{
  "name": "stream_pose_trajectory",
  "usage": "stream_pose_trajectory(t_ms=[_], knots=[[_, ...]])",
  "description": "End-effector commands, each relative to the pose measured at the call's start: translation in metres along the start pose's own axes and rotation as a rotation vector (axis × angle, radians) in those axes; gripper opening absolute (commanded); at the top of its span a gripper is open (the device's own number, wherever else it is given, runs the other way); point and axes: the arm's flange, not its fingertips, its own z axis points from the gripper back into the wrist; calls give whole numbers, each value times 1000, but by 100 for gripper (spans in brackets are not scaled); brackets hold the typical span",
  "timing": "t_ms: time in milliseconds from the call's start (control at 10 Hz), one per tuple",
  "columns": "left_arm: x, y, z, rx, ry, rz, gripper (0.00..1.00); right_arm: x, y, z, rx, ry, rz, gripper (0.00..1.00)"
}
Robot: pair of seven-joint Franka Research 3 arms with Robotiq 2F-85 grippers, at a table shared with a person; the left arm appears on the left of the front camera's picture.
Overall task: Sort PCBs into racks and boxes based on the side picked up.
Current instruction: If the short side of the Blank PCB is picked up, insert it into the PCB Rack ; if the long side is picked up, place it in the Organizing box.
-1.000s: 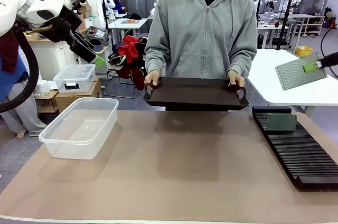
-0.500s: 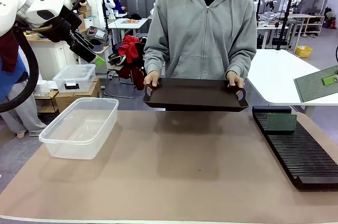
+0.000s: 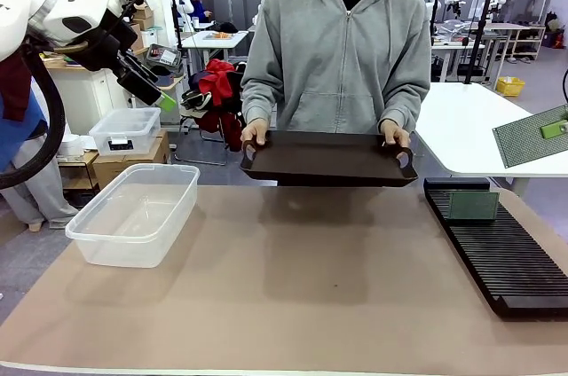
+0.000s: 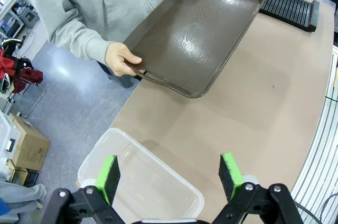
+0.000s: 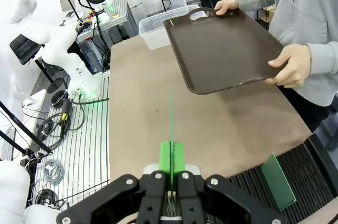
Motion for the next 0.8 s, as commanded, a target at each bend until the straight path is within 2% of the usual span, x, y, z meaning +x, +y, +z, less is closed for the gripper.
stream_pose_trajectory(t_ms=[0, 100, 400, 600, 700], knots=[[-1, -1, 0, -5, 4, 0, 100, -4, 2, -4, -16, 14, -8, 2], [-1, -1, 0, -5, 4, 0, 100, 0, 0, 0, 0, 0, 0, 2], [-1, -1, 0, -5, 4, 0, 100, -18, -21, -11, 131, 92, 180, 2], [-1, -1, 0, -5, 4, 0, 100, -35, -28, -19, 121, 111, 262, 2], [-1, -1, 0, -5, 4, 0, 100, -45, -34, -19, 148, 119, 255, 2]])
